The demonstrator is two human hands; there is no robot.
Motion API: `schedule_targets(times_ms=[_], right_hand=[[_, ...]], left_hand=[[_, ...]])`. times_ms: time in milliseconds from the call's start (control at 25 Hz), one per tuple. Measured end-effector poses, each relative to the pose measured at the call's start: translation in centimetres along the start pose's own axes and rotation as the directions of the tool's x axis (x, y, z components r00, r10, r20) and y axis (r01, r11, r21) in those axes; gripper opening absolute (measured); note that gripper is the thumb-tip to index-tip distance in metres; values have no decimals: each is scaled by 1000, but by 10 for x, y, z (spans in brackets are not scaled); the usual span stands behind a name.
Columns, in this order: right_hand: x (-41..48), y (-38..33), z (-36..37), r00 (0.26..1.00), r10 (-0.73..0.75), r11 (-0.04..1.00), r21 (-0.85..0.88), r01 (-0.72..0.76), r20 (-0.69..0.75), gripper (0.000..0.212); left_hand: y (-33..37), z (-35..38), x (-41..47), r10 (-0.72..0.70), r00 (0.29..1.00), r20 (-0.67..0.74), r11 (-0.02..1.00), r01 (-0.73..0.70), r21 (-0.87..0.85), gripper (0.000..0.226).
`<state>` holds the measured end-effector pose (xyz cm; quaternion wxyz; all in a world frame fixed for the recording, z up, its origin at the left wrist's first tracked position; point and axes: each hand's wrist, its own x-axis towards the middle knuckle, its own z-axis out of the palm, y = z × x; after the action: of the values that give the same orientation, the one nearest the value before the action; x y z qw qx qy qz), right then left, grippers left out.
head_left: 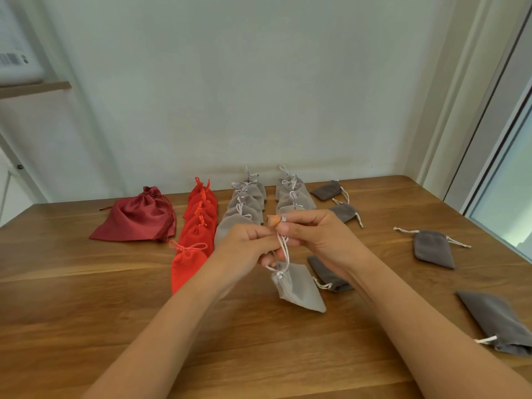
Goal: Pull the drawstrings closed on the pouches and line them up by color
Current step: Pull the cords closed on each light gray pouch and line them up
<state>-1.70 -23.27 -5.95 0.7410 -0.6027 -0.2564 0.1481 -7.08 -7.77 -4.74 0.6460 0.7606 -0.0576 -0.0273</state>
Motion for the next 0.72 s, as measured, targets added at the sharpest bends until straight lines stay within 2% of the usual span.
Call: schedule_targets(times_ms=[160, 280, 440, 560, 720], right_hand=[[0, 0, 1, 997, -43, 998, -47, 40, -62, 25], [-1, -3, 1, 996, -60, 992, -118, 53, -61, 17], [-2, -7, -4, 1000, 0, 982, -189, -4, -21, 27], [-2, -8, -2, 996, -87, 951, -301, 75, -28, 22], [-2, -9, 3, 991, -131, 966, -226, 128, 5, 27]], left_hand=[[1, -1, -3, -16, 996, 83, 999, 19, -31, 22], [1, 1, -2, -7, 1000, 23, 1000, 7, 9, 18], [1, -5, 0, -27, 998, -52, 996, 22, -91, 25], [3, -10, 0, -23, 999, -34, 995, 20, -94, 25], [4, -11, 0, -7, 1000, -7, 993, 7, -118, 25]])
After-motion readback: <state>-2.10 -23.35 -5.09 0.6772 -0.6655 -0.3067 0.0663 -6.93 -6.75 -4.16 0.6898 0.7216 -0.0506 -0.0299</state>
